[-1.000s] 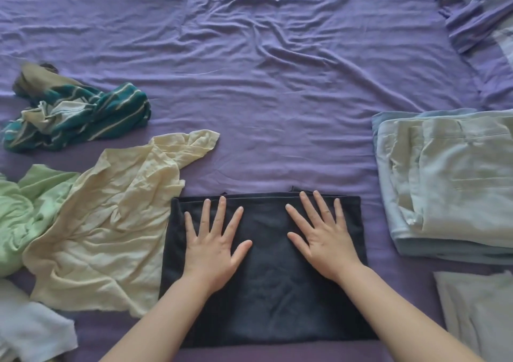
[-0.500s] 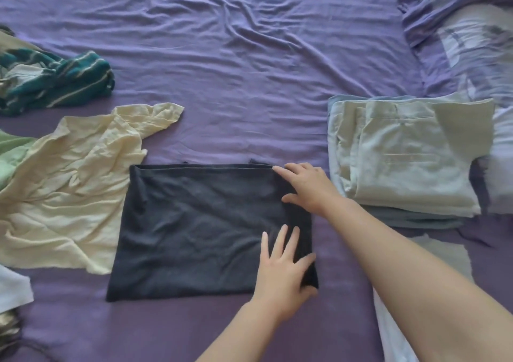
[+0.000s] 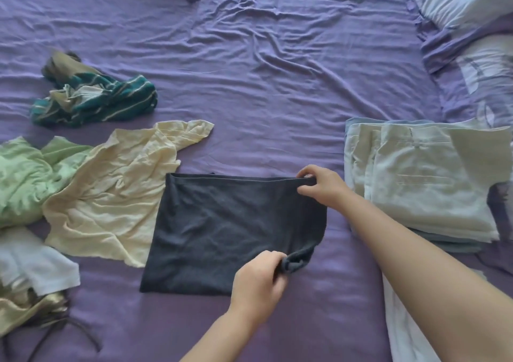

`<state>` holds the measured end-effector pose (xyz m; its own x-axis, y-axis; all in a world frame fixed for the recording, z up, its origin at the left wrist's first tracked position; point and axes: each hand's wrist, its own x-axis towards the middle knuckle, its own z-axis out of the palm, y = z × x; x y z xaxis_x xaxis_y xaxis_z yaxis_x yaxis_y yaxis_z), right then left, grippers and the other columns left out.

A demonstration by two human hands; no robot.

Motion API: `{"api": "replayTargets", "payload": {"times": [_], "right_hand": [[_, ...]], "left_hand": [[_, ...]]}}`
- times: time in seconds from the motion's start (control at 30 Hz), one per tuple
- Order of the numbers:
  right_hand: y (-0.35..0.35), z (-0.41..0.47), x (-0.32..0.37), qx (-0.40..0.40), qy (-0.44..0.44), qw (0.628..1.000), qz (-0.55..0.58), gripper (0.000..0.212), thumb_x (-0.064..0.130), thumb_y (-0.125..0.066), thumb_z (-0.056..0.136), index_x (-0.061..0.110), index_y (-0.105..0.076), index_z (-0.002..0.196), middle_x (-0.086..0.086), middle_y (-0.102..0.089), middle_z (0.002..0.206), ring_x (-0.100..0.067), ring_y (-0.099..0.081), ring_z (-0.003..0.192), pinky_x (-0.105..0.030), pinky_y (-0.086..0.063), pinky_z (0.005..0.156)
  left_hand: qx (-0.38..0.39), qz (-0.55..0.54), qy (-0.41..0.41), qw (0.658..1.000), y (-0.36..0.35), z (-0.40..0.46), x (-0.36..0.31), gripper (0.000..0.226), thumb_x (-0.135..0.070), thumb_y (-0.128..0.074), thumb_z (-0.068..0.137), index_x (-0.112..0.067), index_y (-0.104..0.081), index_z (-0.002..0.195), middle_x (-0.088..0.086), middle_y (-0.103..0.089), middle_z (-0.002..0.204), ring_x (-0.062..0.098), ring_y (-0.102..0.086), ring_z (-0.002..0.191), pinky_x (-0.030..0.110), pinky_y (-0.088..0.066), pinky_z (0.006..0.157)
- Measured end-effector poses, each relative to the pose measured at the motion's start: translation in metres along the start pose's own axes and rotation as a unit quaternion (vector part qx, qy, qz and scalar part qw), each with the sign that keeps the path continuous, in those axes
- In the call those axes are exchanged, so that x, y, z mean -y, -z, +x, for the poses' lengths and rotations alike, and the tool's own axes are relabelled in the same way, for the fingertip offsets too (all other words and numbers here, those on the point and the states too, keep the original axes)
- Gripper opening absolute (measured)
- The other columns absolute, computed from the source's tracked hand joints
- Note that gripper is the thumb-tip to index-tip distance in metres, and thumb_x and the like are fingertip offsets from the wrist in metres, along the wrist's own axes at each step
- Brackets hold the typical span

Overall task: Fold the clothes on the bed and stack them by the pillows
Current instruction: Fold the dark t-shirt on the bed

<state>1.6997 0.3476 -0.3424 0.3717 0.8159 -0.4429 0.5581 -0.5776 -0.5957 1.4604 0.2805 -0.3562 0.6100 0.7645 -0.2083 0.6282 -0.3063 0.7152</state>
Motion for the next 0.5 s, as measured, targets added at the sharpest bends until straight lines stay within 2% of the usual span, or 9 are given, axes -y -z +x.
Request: {"api": "replayTargets", "payload": {"times": [0.03, 0.1, 0.23, 0.37, 0.5], "right_hand": [[0.001, -0.001, 0.008, 0.001, -0.002, 0.999, 0.041, 0.031, 0.015, -0.064, 0.081, 0.024, -0.06, 0.111, 0.004, -0.06, 0.106, -0.011, -0.054, 0.086, -0.012, -0.041, 0.061], [0.0, -0.002, 0.027, 0.013, 0.001, 0.992, 0.127, 0.035, 0.009, -0.063, 0.082, 0.022, -0.058, 0.114, 0.0, -0.06, 0.111, -0.013, -0.055, 0.086, -0.016, -0.044, 0.06], [-0.019, -0.002, 0.073, 0.047, 0.01, 0.968, 0.246, 0.033, 0.004, -0.061, 0.083, 0.021, -0.058, 0.112, -0.003, -0.053, 0.115, -0.015, -0.053, 0.084, -0.024, -0.047, 0.055], [-0.059, 0.007, 0.119, 0.044, 0.025, 0.963, 0.265, 0.03, 0.005, -0.06, 0.082, 0.023, -0.059, 0.107, 0.001, -0.053, 0.114, -0.012, -0.055, 0.086, -0.02, -0.05, 0.053], [-0.109, 0.018, 0.158, 0.049, 0.045, 0.968, 0.242, 0.03, 0.008, -0.061, 0.081, 0.022, -0.059, 0.107, 0.002, -0.055, 0.116, -0.015, -0.058, 0.086, -0.026, -0.055, 0.059]], "left_hand": [[-0.013, -0.038, 0.034, 0.999, 0.011, -0.003, 0.004, 0.023, -0.019, -0.061, 0.08, -0.032, -0.061, 0.098, -0.014, -0.062, 0.084, 0.006, -0.056, 0.074, 0.023, -0.046, 0.066], [-0.046, -0.095, 0.084, 0.991, 0.032, -0.007, 0.014, 0.036, -0.016, -0.062, 0.079, -0.039, -0.056, 0.106, -0.021, -0.062, 0.082, 0.0, -0.055, 0.071, 0.013, -0.042, 0.066], [-0.081, -0.127, 0.154, 0.976, 0.068, -0.021, 0.044, 0.059, -0.009, -0.062, 0.077, -0.04, -0.048, 0.125, -0.02, -0.062, 0.1, 0.0, -0.056, 0.07, 0.015, -0.045, 0.074], [-0.088, -0.126, 0.22, 0.963, 0.095, -0.038, 0.077, 0.065, -0.008, -0.059, 0.074, -0.041, -0.045, 0.128, -0.02, -0.062, 0.11, 0.002, -0.059, 0.072, 0.015, -0.046, 0.074], [-0.094, -0.126, 0.274, 0.949, 0.112, -0.052, 0.11, 0.064, -0.008, -0.059, 0.074, -0.04, -0.046, 0.128, -0.02, -0.063, 0.103, 0.001, -0.06, 0.092, 0.009, -0.042, 0.073]]}}
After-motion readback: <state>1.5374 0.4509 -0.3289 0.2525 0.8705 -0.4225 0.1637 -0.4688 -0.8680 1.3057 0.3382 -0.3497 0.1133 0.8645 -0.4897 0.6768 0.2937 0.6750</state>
